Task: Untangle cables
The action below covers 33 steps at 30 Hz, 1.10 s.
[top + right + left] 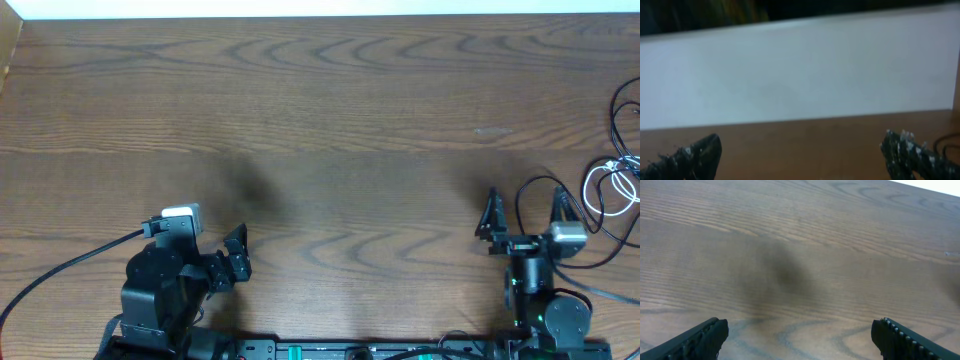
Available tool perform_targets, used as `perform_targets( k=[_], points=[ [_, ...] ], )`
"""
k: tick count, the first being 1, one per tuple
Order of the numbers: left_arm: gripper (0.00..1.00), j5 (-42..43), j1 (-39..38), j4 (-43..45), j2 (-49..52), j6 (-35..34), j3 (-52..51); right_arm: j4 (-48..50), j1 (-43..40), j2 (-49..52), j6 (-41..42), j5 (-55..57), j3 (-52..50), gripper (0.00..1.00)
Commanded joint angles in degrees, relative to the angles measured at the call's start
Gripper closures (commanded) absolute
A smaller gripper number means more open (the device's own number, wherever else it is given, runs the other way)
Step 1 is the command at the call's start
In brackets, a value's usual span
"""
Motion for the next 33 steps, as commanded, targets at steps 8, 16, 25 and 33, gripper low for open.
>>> perform_targets(
  k=[8,16,25,33],
  points=[
    [0.04,-0.35,-0.13,0.07,-0.09,0.55,0.0,-13.75,0.28,-0.39,-1.29,-1.36,-0.33,0.01],
    [0.04,-0.33,-0.13,0.07,-0.09,0.55,0.0,-13.77,0.28,-0.39,-1.25,-1.31,-0.31,0.01],
    [0.04,-0.35,-0.13,0.07,-0.09,0.57,0.0,-13.77,0.28,-0.39,-1.25,-1.31,-0.31,0.01],
    [0.04,-0.33,-0.13,0.07,-0.09,0.57,0.0,-13.77,0.28,-0.39,-1.25,-1.31,-0.31,0.01]
  ],
)
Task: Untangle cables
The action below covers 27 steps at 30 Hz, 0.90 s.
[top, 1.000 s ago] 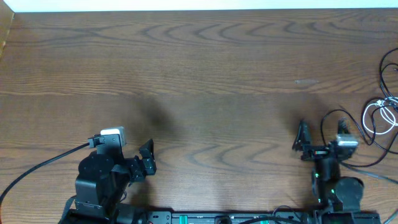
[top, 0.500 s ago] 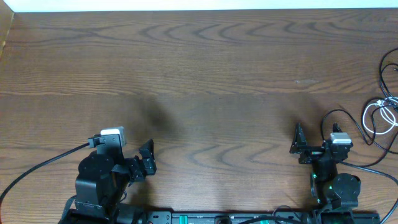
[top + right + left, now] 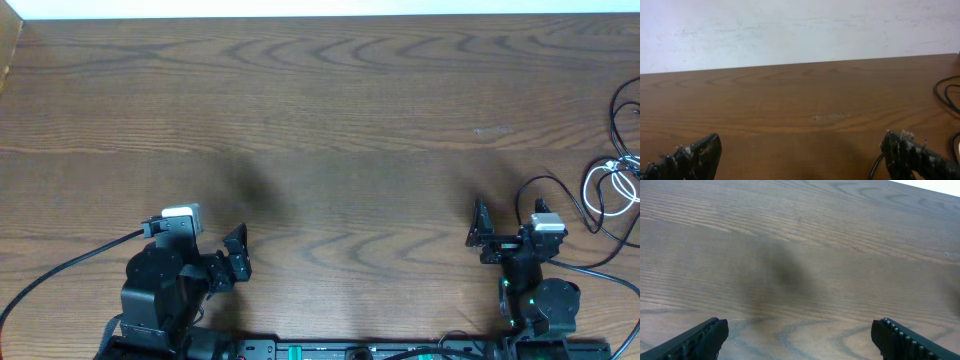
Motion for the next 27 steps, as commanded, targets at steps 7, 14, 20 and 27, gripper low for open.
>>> perform_targets(
  k=[7,14,20,27],
  points=[
    [0.04,-0.35,-0.13,0.07,-0.09,0.55,0.0,-0.26,0.28,-0.46,-0.33,-0.57,-0.04,0.01],
    [0.04,-0.76,1.79,-1.49,-2.19,1.05,-0.74,-0.26,0.28,-0.46,-0.35,-0.57,-0.04,0.01],
    [0.03,-0.72,6.25,2.67,-10.49,1.2,-8.96,-0.26,0.28,-0.44,-0.33,-0.57,-0.04,0.01],
    [0.04,1.07,9.51,19.76,-21.29,5.09,-23.08,-0.26,0.28,-0.44,-0.33,-0.57,-0.04,0.01]
  ],
)
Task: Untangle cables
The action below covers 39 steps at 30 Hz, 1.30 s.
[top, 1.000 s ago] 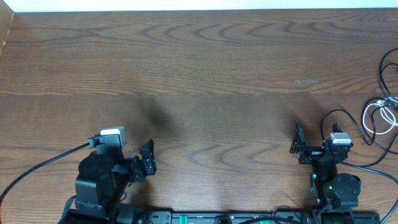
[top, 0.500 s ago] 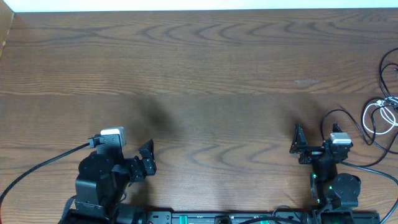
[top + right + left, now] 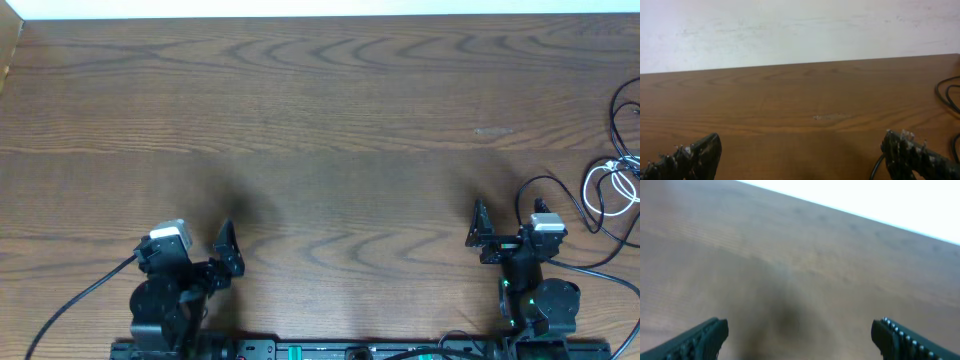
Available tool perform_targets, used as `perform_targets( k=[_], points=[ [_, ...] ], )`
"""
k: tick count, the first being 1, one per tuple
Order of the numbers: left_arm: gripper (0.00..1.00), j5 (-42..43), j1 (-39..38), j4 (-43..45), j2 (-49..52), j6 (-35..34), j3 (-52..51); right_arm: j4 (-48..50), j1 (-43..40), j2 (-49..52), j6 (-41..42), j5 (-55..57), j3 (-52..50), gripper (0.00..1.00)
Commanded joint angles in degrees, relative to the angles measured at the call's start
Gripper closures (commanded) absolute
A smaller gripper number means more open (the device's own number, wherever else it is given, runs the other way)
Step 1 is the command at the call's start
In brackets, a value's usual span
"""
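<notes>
The cables lie at the table's far right edge: a coiled white cable point(image 3: 612, 186) tangled with thin black cables point(image 3: 626, 108). A stretch of black cable point(image 3: 946, 93) shows at the right edge of the right wrist view. My right gripper point(image 3: 800, 161) sits low near the front edge, left of the cables, open and empty. At the front left, far from the cables, my left gripper point(image 3: 799, 339) is also open with nothing in it; its view is blurred.
The dark wooden table point(image 3: 320, 120) runs back to a white wall point(image 3: 800, 25). Another black cable point(image 3: 548, 186) loops from the right wrist toward the tangle. The arm bases and a rail point(image 3: 350, 350) line the front edge.
My left arm has drawn back toward the front edge, and its camera now looks farther up the table. The right arm and the cables have not moved.
At first my right gripper stood closer to the cables and faced the white wall, while the left rested at the front left. Then the right sat lower and farther left, looking across the table. Now the left arm has pulled back. Both grippers stayed open.
</notes>
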Motion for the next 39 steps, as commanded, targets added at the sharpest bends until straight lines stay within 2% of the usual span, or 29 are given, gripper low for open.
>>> perform_targets(
  k=[1,9,13,19,22,39],
  points=[
    [0.04,1.51,1.07,7.15,-4.17,4.87,-5.33,-0.26,0.28,-0.39,-0.33,-0.28,-0.04,0.01],
    [0.04,1.55,1.36,30.18,-6.4,9.88,-17.84,-0.26,0.28,-0.39,-0.35,-0.28,-0.04,0.01],
    [0.04,1.55,1.36,38.88,-6.4,9.9,-23.87,-0.26,0.28,-0.39,-0.33,-0.28,-0.04,0.01],
    [0.04,3.23,1.36,36.24,-6.43,15.41,-24.52,-0.26,0.28,-0.39,-0.33,-0.28,-0.04,0.01],
    [0.04,3.21,1.36,31.01,-6.43,14.21,-24.52,-0.26,0.28,-0.39,-0.33,-0.28,-0.04,0.01],
    [0.03,3.21,1.36,31.45,-6.23,13.53,-24.52,-0.26,0.28,-0.39,-0.33,-0.28,-0.04,0.01]
  ],
)
